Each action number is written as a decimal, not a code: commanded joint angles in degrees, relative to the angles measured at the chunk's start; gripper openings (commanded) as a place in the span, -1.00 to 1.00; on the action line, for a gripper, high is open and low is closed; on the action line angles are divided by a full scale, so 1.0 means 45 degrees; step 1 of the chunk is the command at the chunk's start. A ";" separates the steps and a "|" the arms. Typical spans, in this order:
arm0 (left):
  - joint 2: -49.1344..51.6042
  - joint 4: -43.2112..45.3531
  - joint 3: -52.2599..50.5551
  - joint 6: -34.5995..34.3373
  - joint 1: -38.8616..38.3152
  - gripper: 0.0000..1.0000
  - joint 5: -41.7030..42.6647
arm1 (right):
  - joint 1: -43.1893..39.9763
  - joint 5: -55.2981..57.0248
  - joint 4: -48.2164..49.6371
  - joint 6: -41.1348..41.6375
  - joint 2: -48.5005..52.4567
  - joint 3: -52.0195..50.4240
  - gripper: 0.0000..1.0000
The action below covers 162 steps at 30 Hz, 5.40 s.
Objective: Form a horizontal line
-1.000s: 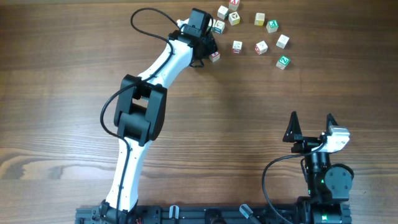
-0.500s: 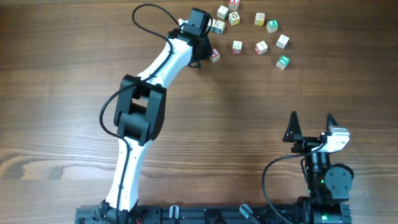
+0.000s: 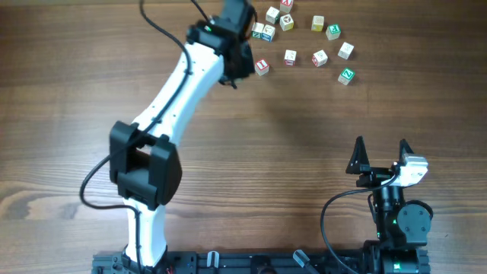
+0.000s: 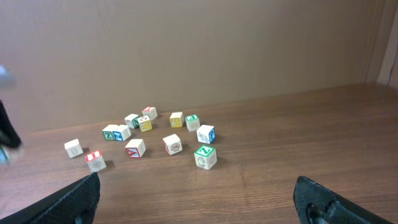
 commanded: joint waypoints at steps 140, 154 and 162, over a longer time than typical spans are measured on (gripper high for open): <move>-0.9690 -0.5906 -0.2132 0.0427 0.3696 1.00 -0.3211 | 0.1914 0.0612 -0.6615 0.9602 2.9949 2.2921 -0.04; -0.9690 -0.5906 -0.2132 0.0427 0.3696 1.00 -0.3206 | 0.2191 -0.0578 -0.8869 0.4342 2.7253 2.2921 -0.40; -0.9690 -0.5906 -0.2132 0.0432 0.3696 1.00 -0.3211 | 0.3682 0.0160 -1.1929 0.3157 2.4397 2.2921 -0.40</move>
